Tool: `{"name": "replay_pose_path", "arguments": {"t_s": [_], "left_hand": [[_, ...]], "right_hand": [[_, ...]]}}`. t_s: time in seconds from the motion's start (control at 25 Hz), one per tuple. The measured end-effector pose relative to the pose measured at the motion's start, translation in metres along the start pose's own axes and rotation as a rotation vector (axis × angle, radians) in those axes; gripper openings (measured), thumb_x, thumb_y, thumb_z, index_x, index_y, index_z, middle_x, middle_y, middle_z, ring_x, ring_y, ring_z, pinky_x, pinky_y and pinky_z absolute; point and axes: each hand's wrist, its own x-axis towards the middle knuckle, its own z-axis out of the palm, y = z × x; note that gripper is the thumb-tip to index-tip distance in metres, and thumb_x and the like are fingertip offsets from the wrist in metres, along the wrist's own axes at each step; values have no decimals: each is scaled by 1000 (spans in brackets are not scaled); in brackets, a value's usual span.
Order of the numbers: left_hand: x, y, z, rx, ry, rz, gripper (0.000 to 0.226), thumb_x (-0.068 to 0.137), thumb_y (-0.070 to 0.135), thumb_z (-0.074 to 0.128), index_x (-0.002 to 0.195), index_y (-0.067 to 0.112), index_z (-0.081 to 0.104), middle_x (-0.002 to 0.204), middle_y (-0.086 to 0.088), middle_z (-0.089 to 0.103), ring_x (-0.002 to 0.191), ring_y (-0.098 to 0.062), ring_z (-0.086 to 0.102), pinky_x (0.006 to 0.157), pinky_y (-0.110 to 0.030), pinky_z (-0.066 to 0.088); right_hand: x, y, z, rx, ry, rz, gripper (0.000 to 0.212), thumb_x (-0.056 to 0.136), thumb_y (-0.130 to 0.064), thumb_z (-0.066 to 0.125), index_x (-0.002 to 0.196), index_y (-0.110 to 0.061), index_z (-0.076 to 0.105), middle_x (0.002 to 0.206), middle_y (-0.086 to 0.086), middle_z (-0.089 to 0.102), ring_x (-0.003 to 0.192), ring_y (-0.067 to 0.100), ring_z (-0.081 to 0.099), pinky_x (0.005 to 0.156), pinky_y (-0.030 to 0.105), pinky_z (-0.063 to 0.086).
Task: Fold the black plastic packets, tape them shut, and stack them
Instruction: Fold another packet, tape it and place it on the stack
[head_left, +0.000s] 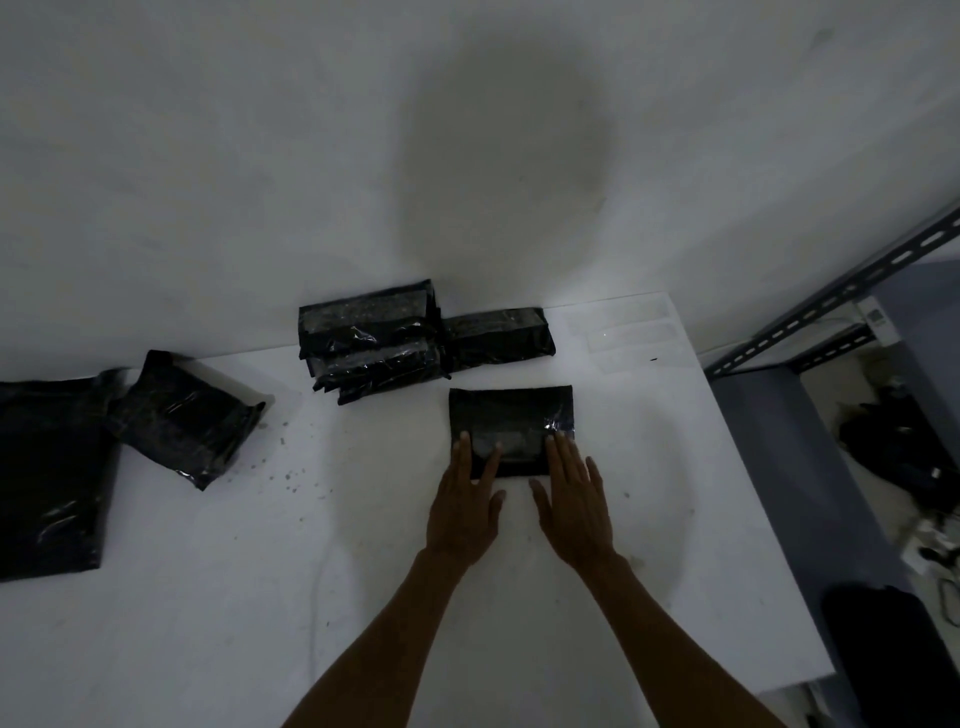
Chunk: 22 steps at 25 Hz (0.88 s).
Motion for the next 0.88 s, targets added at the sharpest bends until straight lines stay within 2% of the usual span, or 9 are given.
{"name": "replay_pose_path", "arguments": {"t_s": [0.08, 0.12, 0.28, 0.36, 0.48, 0.6, 0.72, 0.8, 0.88], "left_hand": [[-1, -5, -3, 102, -70, -14, 69, 102, 47, 34, 155, 36, -9, 160, -11, -22, 151, -26, -4, 122, -41, 16], [-1, -8, -4, 137, -82, -10, 69, 102, 48, 33, 154, 37, -11, 161, -10, -21, 151, -25, -6, 122, -43, 16], [-3, -14, -9, 102, -29, -11, 73, 100, 55, 33, 154, 36, -11, 162, -10, -18, 151, -25, -10, 122, -45, 8], [-3, -11, -8, 23, 31, 2, 74, 100, 56, 35, 156, 31, -7, 163, -11, -17, 151, -24, -12, 121, -40, 3], [-5, -5, 1, 32, 25, 9, 73, 100, 58, 31, 157, 28, -4, 163, -14, -15, 151, -25, -11, 122, -41, 4], [-5, -13, 2, 187, -42, 8, 72, 99, 59, 25, 156, 31, -10, 162, -12, -14, 151, -24, -10, 122, -48, 10], [-8, -19, -4, 212, -40, 47, 71, 99, 58, 27, 155, 34, -9, 163, -10, -10, 151, -21, -6, 122, -48, 9], [-7, -20, -8, 169, -23, 56, 66, 100, 56, 28, 156, 35, -1, 163, -11, -7, 151, -22, -2, 122, -47, 8], [3, -18, -16, 66, 81, 81, 57, 101, 50, 38, 153, 28, 31, 160, -17, 19, 147, -27, 22, 119, -46, 21]], "right_hand": [[-1, 8, 5, -71, -90, -4, 72, 98, -56, 11, 156, -13, 7, 161, 3, 0, 152, 18, 6, 123, 41, 6], [-1, 13, 6, -90, -109, 2, 76, 96, -59, 8, 156, -13, 5, 160, 3, -1, 152, 18, 6, 123, 40, 5], [1, 20, -4, -47, -11, 102, 77, 98, -59, 18, 156, -10, 10, 163, 9, 10, 151, 19, 7, 123, 44, 12], [3, 12, -4, -56, 31, 6, 71, 102, -53, 26, 157, -10, 10, 164, 9, 8, 152, 19, 4, 123, 43, 12], [2, 1, 8, -87, -32, -125, 69, 103, -53, 21, 156, -9, 13, 164, 9, 7, 152, 18, 4, 123, 41, 14], [0, 5, 12, -136, -116, -122, 74, 101, -60, 17, 156, -11, 8, 164, 5, 2, 152, 18, 1, 123, 40, 13], [1, 9, 9, -109, -140, -123, 74, 100, -60, 19, 157, -16, 6, 164, 3, -1, 152, 17, 0, 122, 37, 7], [4, 5, 2, -57, -88, -92, 67, 101, -55, 23, 156, -17, 21, 163, 7, 14, 150, 21, 16, 122, 39, 16], [16, 0, -10, -2, 91, -118, 50, 100, -43, 37, 137, -14, 53, 145, 13, 49, 131, 28, 49, 107, 42, 41]]}}
